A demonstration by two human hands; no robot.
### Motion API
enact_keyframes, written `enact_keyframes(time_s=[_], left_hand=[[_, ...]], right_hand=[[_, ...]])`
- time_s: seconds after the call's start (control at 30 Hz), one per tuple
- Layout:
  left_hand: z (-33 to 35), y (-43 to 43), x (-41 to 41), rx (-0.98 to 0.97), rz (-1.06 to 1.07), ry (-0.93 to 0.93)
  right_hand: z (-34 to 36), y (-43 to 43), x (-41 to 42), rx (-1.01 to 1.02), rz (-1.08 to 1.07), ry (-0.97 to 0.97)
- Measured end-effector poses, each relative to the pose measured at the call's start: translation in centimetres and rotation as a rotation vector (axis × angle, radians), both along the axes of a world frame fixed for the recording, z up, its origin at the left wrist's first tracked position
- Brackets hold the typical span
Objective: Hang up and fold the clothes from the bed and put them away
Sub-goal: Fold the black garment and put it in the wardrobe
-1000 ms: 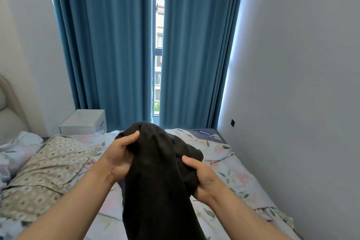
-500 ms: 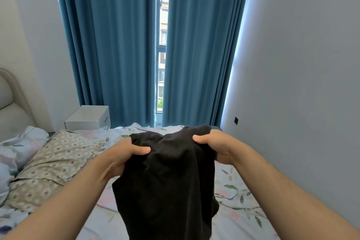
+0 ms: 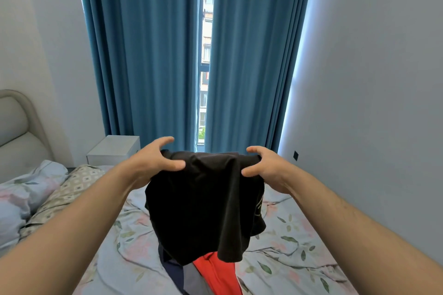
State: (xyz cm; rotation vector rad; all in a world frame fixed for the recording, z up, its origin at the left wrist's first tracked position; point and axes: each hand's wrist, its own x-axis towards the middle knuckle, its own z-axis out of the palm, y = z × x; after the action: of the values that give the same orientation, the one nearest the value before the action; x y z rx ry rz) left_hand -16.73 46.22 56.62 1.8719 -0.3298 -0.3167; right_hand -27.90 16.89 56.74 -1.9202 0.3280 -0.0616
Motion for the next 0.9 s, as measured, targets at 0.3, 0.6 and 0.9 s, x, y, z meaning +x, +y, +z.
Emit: enact_keyframes(time_s=[0.3, 0.6, 0.9], left_hand=[[4.6, 0.9, 0.8, 0.672, 0.19, -0.713], [9.1, 2.7, 0.8, -0.241, 0.018, 0.196], [8.1, 2.9, -0.5, -0.474, 0.039, 0.074]], right_hand=[[5.4, -0.9, 1.4, -0.422, 0.047, -0.164], [8.6, 1.4, 1.8, 0.408, -0.086, -0.264], [6.0, 1.6, 2.0, 0.415, -0.037, -0.249]])
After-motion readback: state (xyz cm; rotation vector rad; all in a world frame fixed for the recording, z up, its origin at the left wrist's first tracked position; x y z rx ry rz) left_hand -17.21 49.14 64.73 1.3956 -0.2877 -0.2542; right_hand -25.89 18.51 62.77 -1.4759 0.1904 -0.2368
